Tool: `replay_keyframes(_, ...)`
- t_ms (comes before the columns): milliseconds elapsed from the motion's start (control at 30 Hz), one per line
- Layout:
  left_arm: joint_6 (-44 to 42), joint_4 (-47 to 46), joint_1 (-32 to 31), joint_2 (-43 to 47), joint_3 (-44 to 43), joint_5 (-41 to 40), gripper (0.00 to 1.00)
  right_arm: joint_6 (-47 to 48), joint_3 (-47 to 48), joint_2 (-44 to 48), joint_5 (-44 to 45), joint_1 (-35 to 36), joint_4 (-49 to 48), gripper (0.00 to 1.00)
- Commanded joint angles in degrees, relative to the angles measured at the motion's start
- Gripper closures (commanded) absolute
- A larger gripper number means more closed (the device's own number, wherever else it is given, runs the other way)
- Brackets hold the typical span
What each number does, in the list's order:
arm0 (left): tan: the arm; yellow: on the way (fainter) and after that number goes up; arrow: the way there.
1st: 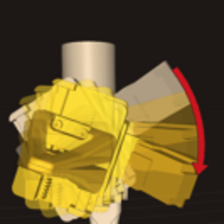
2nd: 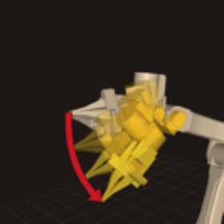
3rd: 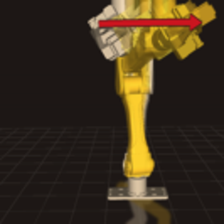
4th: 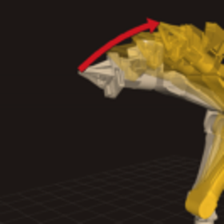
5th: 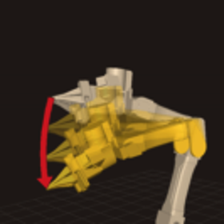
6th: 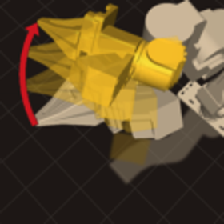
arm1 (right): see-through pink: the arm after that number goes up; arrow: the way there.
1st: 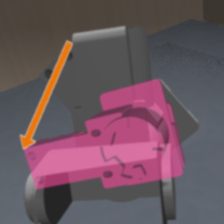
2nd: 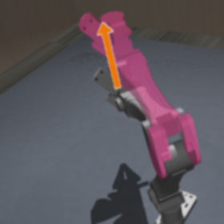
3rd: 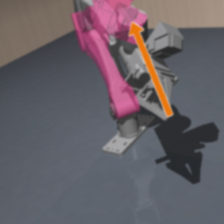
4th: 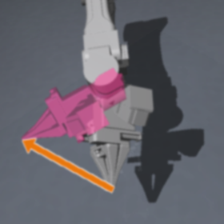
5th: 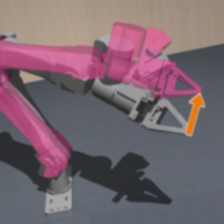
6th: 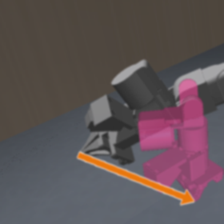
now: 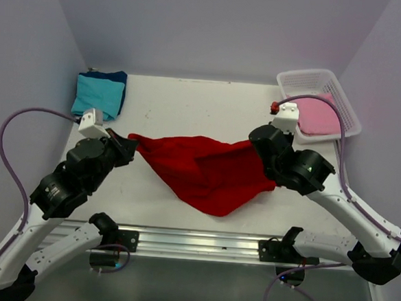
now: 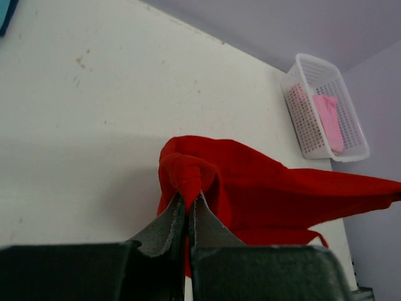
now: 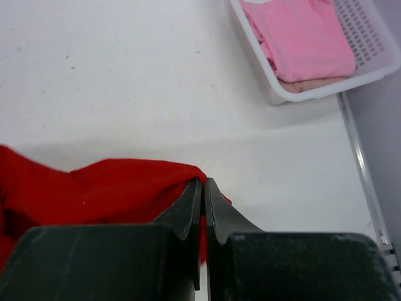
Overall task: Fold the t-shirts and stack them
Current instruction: Flatten the tshirt out
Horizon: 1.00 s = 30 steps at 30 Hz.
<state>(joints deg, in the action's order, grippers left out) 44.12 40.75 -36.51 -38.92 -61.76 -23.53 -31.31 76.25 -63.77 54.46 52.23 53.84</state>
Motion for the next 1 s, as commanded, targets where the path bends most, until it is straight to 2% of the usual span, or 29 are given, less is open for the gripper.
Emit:
replay_keyframes(0,11.05,3.19,0.13,3.49,8.13,-0.29,1.00,0.72,2.59,1.01,6.19,-2.39,2.67,1.00)
replay_keyframes(133,16.08,2.15,0.13,3.77,20.49,7.87,1.00,1.87,2.50,0.40,5.49,-3.45,1.61,1.00)
replay_keyframes(233,18.72,-0.23,0.21,2.71,26.49,13.15,1.00,2.04,2.68,-0.04,5.22,-3.97,1.26,1.00)
replay_keyframes(433,21.36,-0.15,0.21,5.43,33.44,18.16,0.98,3.97,2.33,-0.13,4.26,-5.56,-0.49,1.00)
replay_keyframes(567,21.71,1.61,0.04,9.46,37.75,21.33,1.00,4.68,2.06,-0.48,3.82,-6.35,-1.55,1.00)
replay_keyframes(700,19.18,2.67,0.13,14.04,40.75,23.17,1.00,5.64,1.62,-0.74,2.68,-7.05,-2.87,1.00)
replay_keyframes(733,17.68,1.10,0.04,14.91,40.23,23.18,0.97,5.82,1.62,-0.83,2.50,-7.05,-3.13,1.00)
replay_keyframes(767,14.71,0.30,0.04,14.92,39.61,24.66,0.88,5.73,1.54,-0.92,2.24,-7.23,-3.22,1.00)
replay_keyframes(800,11.29,-1.71,0.12,14.23,37.61,24.76,0.63,5.73,1.62,-1.27,1.88,-7.31,-3.31,1.00)
replay_keyframes(833,11.25,-2.95,0.04,13.44,36.46,24.67,0.51,5.73,1.62,-1.45,1.88,-7.32,-3.31,1.00)
replay_keyframes(900,6.96,-5.66,0.13,11.42,32.34,23.71,0.39,5.82,1.62,-1.88,1.27,-7.49,-3.48,1.00)
replay_keyframes(967,3.02,-8.48,0.12,10.36,30.39,22.23,0.35,6.09,1.71,-2.33,1.09,-7.67,-3.48,1.00)
